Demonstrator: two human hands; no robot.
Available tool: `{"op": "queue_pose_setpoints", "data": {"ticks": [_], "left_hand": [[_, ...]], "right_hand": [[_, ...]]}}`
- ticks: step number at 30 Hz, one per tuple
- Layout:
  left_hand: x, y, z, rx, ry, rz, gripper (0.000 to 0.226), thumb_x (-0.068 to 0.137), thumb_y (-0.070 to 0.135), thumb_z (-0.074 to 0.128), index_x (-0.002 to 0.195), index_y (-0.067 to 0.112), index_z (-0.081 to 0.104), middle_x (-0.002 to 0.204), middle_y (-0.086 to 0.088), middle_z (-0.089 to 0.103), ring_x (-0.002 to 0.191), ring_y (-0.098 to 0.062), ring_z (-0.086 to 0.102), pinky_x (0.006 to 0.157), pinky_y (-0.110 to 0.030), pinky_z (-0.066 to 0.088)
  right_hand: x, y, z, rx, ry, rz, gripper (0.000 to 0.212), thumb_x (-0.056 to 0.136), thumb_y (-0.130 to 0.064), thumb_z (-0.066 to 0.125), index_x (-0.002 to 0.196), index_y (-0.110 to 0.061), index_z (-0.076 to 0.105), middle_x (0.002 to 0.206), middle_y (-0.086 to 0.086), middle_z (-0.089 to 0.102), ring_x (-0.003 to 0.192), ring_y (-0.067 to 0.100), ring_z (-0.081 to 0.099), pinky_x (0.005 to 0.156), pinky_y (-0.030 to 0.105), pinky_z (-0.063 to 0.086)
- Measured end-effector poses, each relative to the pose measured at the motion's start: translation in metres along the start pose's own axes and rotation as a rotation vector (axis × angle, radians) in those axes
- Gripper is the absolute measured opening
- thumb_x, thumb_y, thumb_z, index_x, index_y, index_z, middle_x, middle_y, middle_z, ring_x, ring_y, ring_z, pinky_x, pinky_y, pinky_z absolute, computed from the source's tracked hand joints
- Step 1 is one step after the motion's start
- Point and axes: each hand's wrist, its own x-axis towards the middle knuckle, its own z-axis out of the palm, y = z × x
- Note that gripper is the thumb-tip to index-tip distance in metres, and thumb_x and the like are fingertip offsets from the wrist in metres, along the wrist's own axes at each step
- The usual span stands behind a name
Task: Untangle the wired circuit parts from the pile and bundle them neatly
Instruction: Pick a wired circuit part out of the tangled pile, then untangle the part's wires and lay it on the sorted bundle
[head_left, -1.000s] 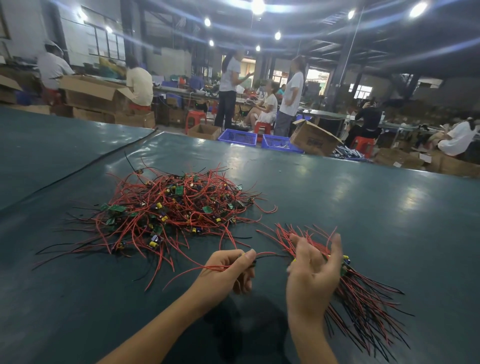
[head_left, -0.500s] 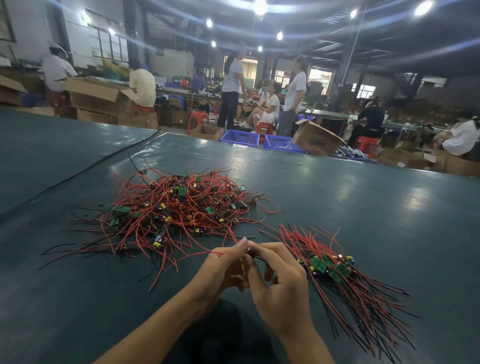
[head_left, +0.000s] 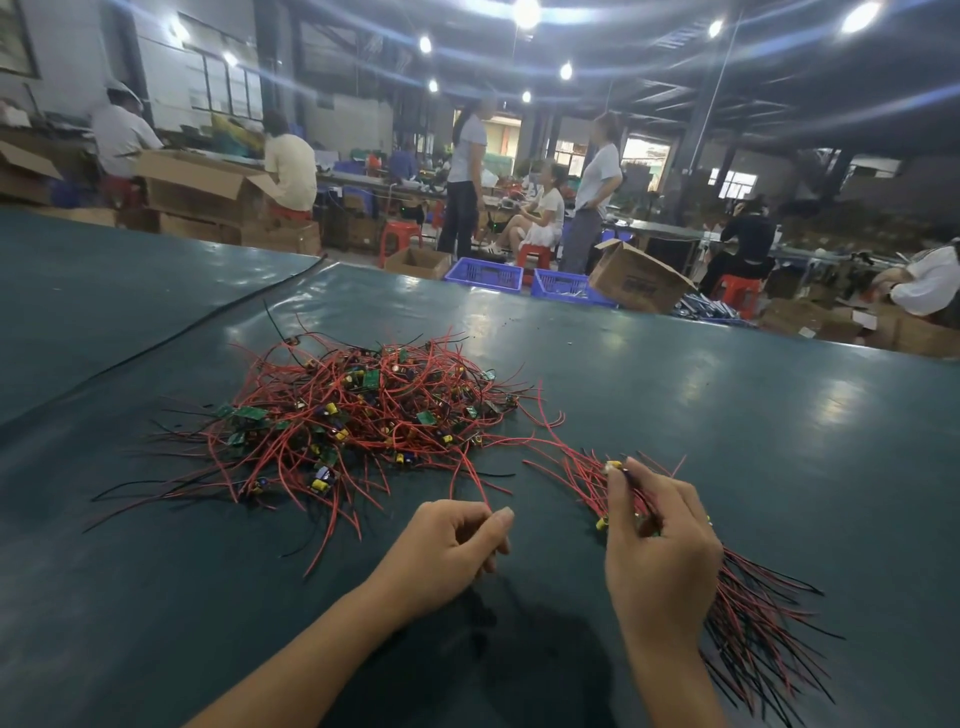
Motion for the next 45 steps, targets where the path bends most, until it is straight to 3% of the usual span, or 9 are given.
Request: {"op": "queue_pose_setpoints", "data": {"ticks": [3, 8, 13, 15, 19, 26, 35, 39, 45], "left_hand": [[0.000, -0.001, -0.001, 0.034, 0.040, 0.026, 0.040, 0.097, 0.040, 0.054, 0.067, 0.018, 0.067, 0.058, 0.002, 0.066, 0.057, -0.010, 0.063, 0.064, -0.034, 0.054], [-0.002, -0.003, -0.009, 0.400, 0.162, 0.153, 0.044, 0.096, 0.047, 0.049, 0.066, 0.018, 0.062, 0.059, 0.004, 0.061, 0.056, -0.011, 0.058, 0.057, -0.035, 0.050], [0.004, 0.000, -0.035, 0.811, 0.437, 0.398, 0.023, 0.088, 0.033, 0.056, 0.073, 0.018, 0.067, 0.072, 0.008, 0.063, 0.065, -0.015, 0.058, 0.056, -0.029, 0.049], [0.008, -0.004, -0.051, 0.854, 0.529, 0.315, 0.004, 0.081, 0.016, 0.067, 0.085, 0.015, 0.069, 0.084, 0.003, 0.065, 0.076, -0.020, 0.060, 0.067, -0.032, 0.048], [0.010, -0.020, -0.081, 0.965, 0.575, -0.095, 0.028, 0.078, 0.005, 0.065, 0.104, 0.016, 0.066, 0.113, -0.006, 0.055, 0.103, -0.028, 0.052, 0.088, -0.042, 0.044], [0.011, -0.030, -0.088, 1.024, 0.330, -0.402, 0.027, 0.093, 0.020, 0.053, 0.119, 0.022, 0.052, 0.119, -0.002, 0.044, 0.107, -0.024, 0.045, 0.079, -0.036, 0.047], [0.011, -0.010, -0.070, 0.780, 0.520, 0.172, 0.019, 0.083, 0.001, 0.067, 0.101, 0.008, 0.067, 0.106, -0.007, 0.055, 0.086, -0.024, 0.059, 0.062, -0.029, 0.048], [0.010, 0.007, -0.049, 0.688, 0.407, 0.530, 0.015, 0.082, 0.001, 0.070, 0.097, 0.003, 0.069, 0.105, -0.008, 0.056, 0.089, -0.020, 0.061, 0.079, -0.033, 0.055], [0.001, 0.011, -0.025, 0.617, 0.181, 0.737, 0.018, 0.084, 0.003, 0.070, 0.102, 0.005, 0.067, 0.112, -0.008, 0.056, 0.095, -0.021, 0.063, 0.084, -0.032, 0.054]], "right_hand": [[-0.002, 0.010, -0.002, -0.177, -0.114, 0.102, 0.017, 0.089, -0.027, 0.071, 0.100, -0.015, 0.076, 0.096, -0.001, 0.070, 0.089, 0.025, 0.059, 0.061, 0.026, 0.038], [-0.005, 0.021, -0.004, -0.628, -0.514, 0.234, 0.033, 0.096, -0.041, 0.055, 0.127, -0.033, 0.061, 0.123, -0.006, 0.062, 0.117, 0.021, 0.048, 0.097, 0.037, 0.037], [-0.010, 0.013, 0.001, -0.427, -0.437, 0.189, 0.029, 0.090, -0.032, 0.065, 0.118, -0.025, 0.069, 0.115, -0.003, 0.065, 0.110, 0.023, 0.051, 0.094, 0.039, 0.037], [-0.014, 0.011, 0.005, -0.244, -0.461, 0.149, 0.024, 0.090, -0.027, 0.067, 0.113, -0.020, 0.071, 0.103, -0.007, 0.065, 0.100, 0.019, 0.054, 0.087, 0.035, 0.044], [-0.026, 0.004, 0.015, -0.009, -0.651, 0.139, 0.020, 0.092, -0.024, 0.065, 0.110, -0.018, 0.071, 0.096, -0.017, 0.059, 0.091, 0.006, 0.058, 0.081, 0.022, 0.049], [-0.031, 0.009, 0.020, -0.022, -0.722, 0.129, 0.022, 0.094, -0.029, 0.062, 0.112, -0.020, 0.071, 0.100, -0.016, 0.059, 0.093, 0.002, 0.056, 0.085, 0.023, 0.051], [-0.031, 0.010, 0.020, -0.006, -0.741, 0.148, 0.019, 0.094, -0.028, 0.062, 0.110, -0.022, 0.070, 0.100, -0.017, 0.059, 0.088, 0.000, 0.057, 0.080, 0.018, 0.050], [-0.031, 0.004, 0.022, 0.107, -0.678, 0.196, 0.007, 0.093, -0.026, 0.065, 0.094, -0.024, 0.072, 0.089, -0.012, 0.065, 0.077, -0.002, 0.059, 0.068, 0.011, 0.046], [-0.030, -0.019, 0.021, 0.576, -0.736, 0.586, 0.040, 0.085, -0.052, 0.051, 0.076, -0.023, 0.078, 0.079, 0.003, 0.074, 0.064, 0.013, 0.065, 0.057, 0.024, 0.050]]}}
